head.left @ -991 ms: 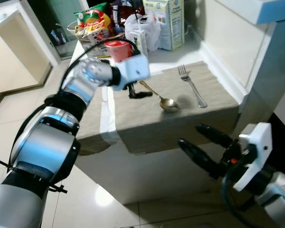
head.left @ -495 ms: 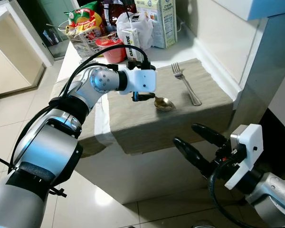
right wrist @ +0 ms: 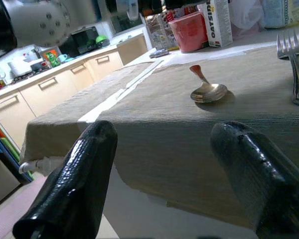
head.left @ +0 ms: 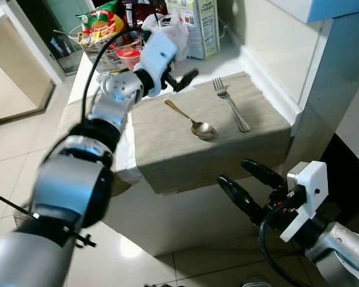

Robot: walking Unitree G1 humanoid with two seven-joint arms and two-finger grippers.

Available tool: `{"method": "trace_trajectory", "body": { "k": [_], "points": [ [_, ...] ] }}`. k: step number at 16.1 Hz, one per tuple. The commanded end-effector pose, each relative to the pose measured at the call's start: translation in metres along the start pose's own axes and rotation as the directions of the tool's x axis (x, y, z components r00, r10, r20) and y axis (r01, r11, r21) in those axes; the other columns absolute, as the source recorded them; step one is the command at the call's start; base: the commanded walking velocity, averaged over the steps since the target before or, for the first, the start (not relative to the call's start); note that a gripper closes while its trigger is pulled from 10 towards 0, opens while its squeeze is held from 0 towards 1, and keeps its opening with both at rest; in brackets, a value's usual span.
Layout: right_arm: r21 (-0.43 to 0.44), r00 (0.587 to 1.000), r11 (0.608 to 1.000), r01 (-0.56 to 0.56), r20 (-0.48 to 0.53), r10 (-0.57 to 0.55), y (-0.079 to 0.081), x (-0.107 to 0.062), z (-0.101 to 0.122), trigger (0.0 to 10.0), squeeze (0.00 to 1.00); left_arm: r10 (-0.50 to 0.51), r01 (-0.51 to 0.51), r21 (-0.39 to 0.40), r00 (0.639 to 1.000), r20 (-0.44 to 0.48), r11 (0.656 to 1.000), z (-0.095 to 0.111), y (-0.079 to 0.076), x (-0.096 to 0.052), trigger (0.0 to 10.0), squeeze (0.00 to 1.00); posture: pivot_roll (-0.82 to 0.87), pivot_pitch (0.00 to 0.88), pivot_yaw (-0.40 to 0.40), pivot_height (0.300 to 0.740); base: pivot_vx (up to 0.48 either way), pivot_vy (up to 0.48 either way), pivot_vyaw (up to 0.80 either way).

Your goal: Setting the table

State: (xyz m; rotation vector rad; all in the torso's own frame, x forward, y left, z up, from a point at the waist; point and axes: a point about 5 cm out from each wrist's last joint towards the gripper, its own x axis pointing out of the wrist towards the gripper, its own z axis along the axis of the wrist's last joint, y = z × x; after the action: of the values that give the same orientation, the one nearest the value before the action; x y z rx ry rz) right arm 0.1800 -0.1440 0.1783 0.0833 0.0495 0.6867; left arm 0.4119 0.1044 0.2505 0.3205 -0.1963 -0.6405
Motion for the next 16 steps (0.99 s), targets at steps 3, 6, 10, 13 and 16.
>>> {"method": "trace_trajectory", "body": {
  "k": [3, 6, 10, 13, 16],
  "points": [
    [0.009, 1.000, 1.000, -0.010, 0.000, 0.010, 0.002, 0.000, -0.003, 10.0, 0.00, 0.100, -0.092, -0.254, 0.995, 0.018, 0.963, -0.021, -0.014, -0.010, 10.0, 0.00, -0.39, 0.084, 0.256, 0.740, 0.000, 0.000, 0.00],
    [0.008, 1.000, 1.000, -0.013, -0.007, 0.013, 0.000, 0.002, -0.005, 10.0, 0.00, 0.138, -0.130, -0.291, 0.990, 0.008, 0.948, -0.036, -0.046, -0.032, 10.0, 0.00, -0.37, 0.079, 0.249, 0.740, 0.000, 0.000, 0.00],
    [0.004, 1.000, 1.000, -0.025, -0.010, 0.025, -0.003, 0.006, -0.007, 10.0, 0.00, 0.209, -0.199, -0.260, 0.978, 0.011, 0.945, -0.025, -0.061, -0.055, 10.0, 0.00, -0.34, 0.061, 0.239, 0.740, 0.000, 0.000, 0.00],
    [0.003, 0.999, 0.999, -0.047, -0.011, 0.047, -0.004, 0.012, -0.010, 10.0, 0.00, 0.160, -0.144, -0.262, 0.986, 0.040, 0.954, -0.012, -0.077, -0.062, 10.0, 1.00, -0.32, 0.041, 0.226, 0.740, 0.000, 0.000, 0.00],
    [-0.003, 0.999, 0.999, -0.047, -0.012, 0.047, -0.008, 0.016, -0.012, 10.0, 0.00, 0.139, -0.124, -0.270, 0.990, 0.038, 0.955, -0.010, -0.083, -0.062, 0.0, 0.00, -0.32, 0.028, 0.221, 0.740, 0.000, 0.000, 0.00]
  ]
}}
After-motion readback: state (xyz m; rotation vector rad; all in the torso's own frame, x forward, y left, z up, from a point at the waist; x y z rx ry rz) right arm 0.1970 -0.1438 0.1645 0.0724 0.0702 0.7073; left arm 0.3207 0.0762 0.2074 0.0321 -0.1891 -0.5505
